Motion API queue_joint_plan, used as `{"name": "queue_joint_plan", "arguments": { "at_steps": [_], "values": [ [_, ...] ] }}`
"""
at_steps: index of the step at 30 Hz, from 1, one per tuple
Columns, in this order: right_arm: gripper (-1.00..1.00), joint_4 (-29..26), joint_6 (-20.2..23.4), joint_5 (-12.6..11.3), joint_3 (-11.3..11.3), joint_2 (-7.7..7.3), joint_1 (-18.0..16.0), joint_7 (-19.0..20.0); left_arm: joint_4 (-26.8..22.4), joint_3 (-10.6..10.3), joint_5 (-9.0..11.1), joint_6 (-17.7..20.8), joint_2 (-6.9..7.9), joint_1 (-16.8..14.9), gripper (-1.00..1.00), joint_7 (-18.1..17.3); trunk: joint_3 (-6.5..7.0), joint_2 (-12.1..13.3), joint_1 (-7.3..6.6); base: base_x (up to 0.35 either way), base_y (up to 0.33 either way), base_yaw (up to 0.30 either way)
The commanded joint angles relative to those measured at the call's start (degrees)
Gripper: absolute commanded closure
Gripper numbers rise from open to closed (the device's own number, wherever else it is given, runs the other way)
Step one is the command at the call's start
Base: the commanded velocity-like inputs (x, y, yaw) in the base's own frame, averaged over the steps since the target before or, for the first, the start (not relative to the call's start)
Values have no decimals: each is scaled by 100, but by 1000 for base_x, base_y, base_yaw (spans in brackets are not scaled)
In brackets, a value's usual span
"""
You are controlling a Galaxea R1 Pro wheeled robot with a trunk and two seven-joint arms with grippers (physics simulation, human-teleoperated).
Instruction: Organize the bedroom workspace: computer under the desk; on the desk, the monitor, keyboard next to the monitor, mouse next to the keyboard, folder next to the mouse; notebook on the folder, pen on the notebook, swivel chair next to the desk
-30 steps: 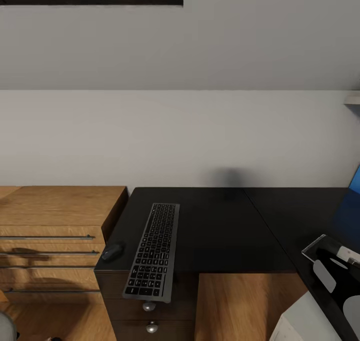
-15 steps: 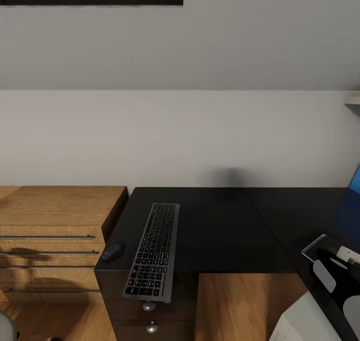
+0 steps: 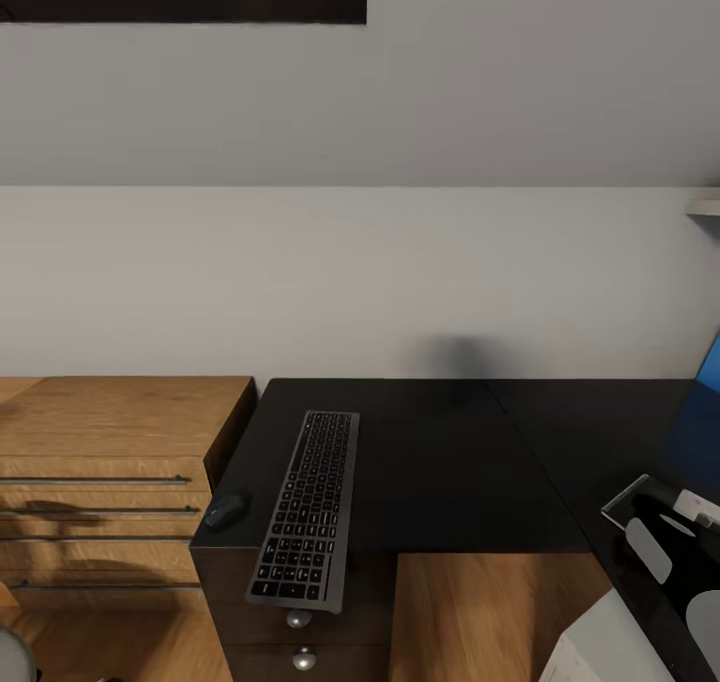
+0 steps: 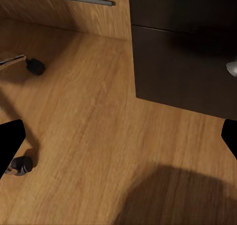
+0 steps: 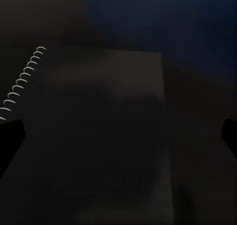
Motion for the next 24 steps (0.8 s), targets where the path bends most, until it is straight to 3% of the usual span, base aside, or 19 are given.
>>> {"name": "queue_joint_plan", "arguments": {
  "at_steps": [1,9,16,24],
  "values": [
    [-100,-11,-16,-55,4,-1,-1,-17,-7,-42,61,-26,9,-2,-100,39,-5,-3,0,0,0,0],
    [-100,-23,-35,-55,14,33,-1,-10,-5,-42,62,-28,9,-2,-100,39,-5,-3,0,1,0,0],
    [-100,-230,-35,-48,23,220,4,-8,-5,-41,62,-30,12,-2,-100,39,-5,-3,0,157,49,0],
    [-100,-250,-35,-46,24,242,4,-8,-5,-42,62,-28,9,-2,-100,40,-5,-3,0,34,9,0]
  ]
}}
